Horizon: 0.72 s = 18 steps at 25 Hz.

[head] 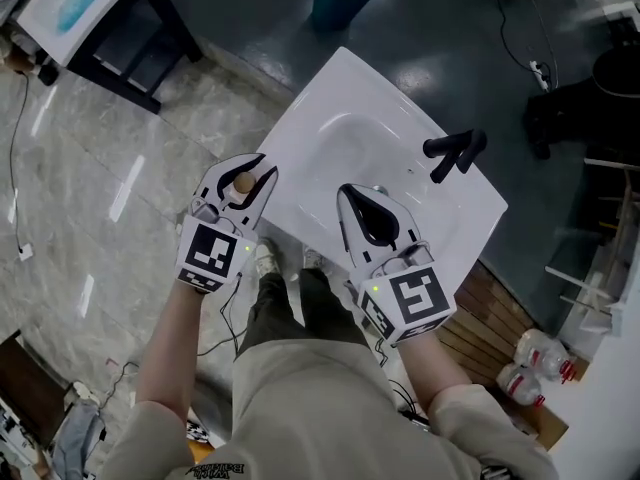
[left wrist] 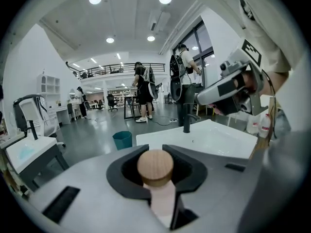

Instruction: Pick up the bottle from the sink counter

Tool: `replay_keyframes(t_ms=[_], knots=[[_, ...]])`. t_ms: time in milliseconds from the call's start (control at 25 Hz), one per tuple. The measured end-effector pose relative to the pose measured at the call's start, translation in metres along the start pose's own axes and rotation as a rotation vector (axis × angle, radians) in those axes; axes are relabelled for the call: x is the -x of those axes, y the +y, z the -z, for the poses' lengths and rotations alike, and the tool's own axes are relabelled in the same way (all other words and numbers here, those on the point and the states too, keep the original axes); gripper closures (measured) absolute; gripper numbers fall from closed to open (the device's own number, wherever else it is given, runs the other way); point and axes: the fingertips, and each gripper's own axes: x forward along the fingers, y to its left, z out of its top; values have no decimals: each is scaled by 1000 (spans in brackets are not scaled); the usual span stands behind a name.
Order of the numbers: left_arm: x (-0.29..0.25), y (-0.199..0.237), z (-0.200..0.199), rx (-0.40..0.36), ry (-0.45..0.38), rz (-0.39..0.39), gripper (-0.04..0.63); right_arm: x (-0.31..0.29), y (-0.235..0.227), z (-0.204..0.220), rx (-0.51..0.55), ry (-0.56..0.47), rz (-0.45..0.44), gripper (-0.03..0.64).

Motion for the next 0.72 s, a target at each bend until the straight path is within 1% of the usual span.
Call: replay_keyframes(t_ms=[120, 240, 480, 720], knots=[[16, 9, -29, -2, -16, -20, 511, 9, 0, -28, 20, -51, 6, 620], [35, 12, -58, -23, -28, -39, 511, 23, 1, -56, 45, -102, 11, 620], [83, 16, -115, -47, -75, -73, 512, 59, 9, -108, 99, -192, 28, 620], [128, 16, -153, -47, -104, -116, 511, 95, 21, -143, 119, -264, 29, 620]])
